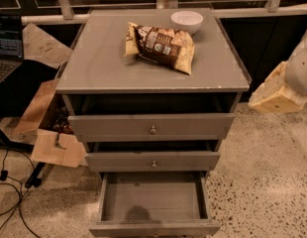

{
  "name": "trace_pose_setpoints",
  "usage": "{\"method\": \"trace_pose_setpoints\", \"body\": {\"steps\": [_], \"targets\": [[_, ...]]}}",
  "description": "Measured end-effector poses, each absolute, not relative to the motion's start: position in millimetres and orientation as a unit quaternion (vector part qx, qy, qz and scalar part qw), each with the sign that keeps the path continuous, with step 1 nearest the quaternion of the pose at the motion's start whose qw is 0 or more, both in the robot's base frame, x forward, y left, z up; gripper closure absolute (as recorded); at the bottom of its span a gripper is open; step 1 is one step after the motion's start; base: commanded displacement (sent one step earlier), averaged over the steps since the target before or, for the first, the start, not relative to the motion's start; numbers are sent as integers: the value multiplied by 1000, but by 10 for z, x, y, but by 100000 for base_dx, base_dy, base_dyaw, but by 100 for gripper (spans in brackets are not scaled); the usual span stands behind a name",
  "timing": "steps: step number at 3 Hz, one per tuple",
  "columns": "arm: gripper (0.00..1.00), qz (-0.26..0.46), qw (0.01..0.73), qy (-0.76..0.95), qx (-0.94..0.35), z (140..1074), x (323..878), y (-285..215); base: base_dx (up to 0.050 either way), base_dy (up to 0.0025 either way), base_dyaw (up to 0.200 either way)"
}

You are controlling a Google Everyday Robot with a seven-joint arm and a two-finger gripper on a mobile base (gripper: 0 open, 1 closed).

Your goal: Close bottom drawer

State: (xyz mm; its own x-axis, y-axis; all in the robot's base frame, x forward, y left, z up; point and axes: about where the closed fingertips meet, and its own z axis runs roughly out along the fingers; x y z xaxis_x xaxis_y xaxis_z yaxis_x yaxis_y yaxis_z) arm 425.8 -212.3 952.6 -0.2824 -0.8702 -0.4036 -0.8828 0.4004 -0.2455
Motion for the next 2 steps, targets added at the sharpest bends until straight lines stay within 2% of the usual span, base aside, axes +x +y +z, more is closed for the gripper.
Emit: {"method": "trace_pose_setpoints", "body": {"steps": [2], "targets": [[100,95,327,815,-469,8920,4312,-2029,0,0,0]]}}
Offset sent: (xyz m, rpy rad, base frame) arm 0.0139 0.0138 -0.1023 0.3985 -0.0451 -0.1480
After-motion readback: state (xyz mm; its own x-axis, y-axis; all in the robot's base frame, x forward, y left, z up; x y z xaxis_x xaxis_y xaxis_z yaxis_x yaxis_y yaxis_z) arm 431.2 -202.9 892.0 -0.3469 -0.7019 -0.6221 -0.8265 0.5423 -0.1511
